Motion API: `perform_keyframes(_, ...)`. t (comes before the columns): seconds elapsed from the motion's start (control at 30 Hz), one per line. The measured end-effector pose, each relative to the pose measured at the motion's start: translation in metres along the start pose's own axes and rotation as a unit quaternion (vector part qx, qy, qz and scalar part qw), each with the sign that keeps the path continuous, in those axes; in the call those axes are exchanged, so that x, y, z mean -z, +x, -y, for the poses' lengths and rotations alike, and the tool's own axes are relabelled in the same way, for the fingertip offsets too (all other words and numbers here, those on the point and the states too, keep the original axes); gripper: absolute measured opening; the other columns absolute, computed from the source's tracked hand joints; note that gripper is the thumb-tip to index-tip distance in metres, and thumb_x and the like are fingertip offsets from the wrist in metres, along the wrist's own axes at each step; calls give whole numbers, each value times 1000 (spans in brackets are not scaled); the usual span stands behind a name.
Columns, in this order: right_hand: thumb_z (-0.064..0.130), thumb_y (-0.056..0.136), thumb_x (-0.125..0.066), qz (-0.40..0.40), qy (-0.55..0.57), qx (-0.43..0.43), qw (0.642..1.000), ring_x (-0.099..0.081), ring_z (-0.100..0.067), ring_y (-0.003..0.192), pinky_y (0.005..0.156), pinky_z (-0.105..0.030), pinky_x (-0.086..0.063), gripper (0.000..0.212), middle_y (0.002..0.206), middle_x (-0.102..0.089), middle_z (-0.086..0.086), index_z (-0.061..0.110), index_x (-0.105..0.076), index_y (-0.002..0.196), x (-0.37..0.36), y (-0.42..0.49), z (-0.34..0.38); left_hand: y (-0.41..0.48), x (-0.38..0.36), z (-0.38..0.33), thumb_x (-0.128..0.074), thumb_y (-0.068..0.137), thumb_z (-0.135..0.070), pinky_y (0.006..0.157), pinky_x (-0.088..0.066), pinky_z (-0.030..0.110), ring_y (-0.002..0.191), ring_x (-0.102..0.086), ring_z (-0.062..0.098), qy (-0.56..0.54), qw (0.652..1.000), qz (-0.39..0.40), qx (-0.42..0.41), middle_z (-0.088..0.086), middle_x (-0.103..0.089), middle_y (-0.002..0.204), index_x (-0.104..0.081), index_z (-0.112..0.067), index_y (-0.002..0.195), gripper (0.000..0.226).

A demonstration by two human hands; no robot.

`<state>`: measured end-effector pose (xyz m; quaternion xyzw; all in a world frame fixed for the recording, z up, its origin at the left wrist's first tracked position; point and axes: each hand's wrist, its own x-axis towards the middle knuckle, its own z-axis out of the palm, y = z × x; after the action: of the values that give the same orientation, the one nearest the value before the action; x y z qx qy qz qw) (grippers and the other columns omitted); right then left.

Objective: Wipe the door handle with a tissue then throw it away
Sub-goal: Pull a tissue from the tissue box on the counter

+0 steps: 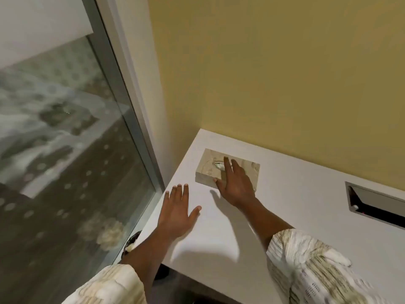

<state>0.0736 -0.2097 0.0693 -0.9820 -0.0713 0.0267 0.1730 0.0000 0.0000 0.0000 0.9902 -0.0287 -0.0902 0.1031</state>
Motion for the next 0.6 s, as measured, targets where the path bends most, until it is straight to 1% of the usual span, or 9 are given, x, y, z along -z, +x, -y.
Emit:
perform_keyframes(0.07, 51, 97, -46, -7, -6, -18, 1000, -30, -37, 144, 112, -49, -37, 78, 162, -23, -16, 18, -11, 159, -6, 17, -8, 10, -9, -3, -19, 102, -75, 127, 11, 43, 165, 0, 30, -6, 1000, 14, 9, 8, 0, 179, 0, -18, 171, 92)
perform_keyframes(0.13, 45, 99, -45, 2, -24, -29, 999, -32, -38, 141, 110, -50, -40, 73, 162, -22, -17, 17, -13, 158, -14, 34, -15, 19, -18, -4, -20, 102, -76, 130, 10, 46, 165, 6, 28, -11, 999, 29, 22, 6, 7, 178, 4, -21, 171, 92)
perform_keyframes(0.2, 36, 100, -45, 8, -44, -32, 998, -37, -39, 137, 103, -51, -45, 66, 161, -23, -17, 15, -19, 157, -22, 46, -18, 26, -24, -7, -20, 101, -76, 133, 8, 47, 164, 10, 26, -13, 998, 47, 30, 3, 12, 178, 7, -23, 171, 91)
perform_keyframes(0.27, 27, 100, -45, 8, -49, -36, 998, -43, -39, 129, 93, -50, -49, 57, 156, -30, -17, 14, -27, 153, -27, 58, -19, 34, -30, -6, -22, 102, -76, 133, 7, 47, 164, 11, 26, -18, 997, 64, 34, 2, 14, 178, 8, -24, 170, 91)
perform_keyframes(0.33, 16, 97, -46, 6, -53, -47, 997, -48, -38, 119, 82, -47, -50, 49, 143, -41, -17, 12, -36, 145, -29, 67, -19, 38, -31, -5, -24, 102, -76, 133, 5, 48, 164, 9, 27, -19, 997, 64, 34, 2, 12, 178, 6, -24, 171, 91)
perform_keyframes(0.43, 4, 91, -47, 1, -69, -62, 996, -49, -37, 112, 74, -45, -49, 38, 126, -48, -17, 7, -48, 129, -34, 77, -17, 41, -36, -3, -26, 104, -73, 134, -3, 50, 165, 2, 29, -11, 998, 50, 21, 6, 3, 179, 0, -20, 171, 90)
perform_keyframes(0.5, -1, 88, -49, -5, -88, -74, 993, -50, -36, 109, 71, -44, -50, 34, 122, -50, -17, 5, -52, 121, -35, 81, -14, 40, -37, 0, -28, 104, -71, 134, -8, 51, 165, -4, 30, -6, 999, 38, 12, 8, -4, 179, -4, -18, 171, 89)
perform_keyframes(0.6, -2, 86, -54, -5, -100, -88, 991, -50, -35, 108, 70, -43, -50, 32, 120, -50, -17, 4, -53, 118, -34, 85, -11, 37, -37, 3, -29, 105, -71, 134, -11, 50, 164, -11, 31, 4, 1000, 27, 7, 10, -12, 178, -10, -15, 171, 89)
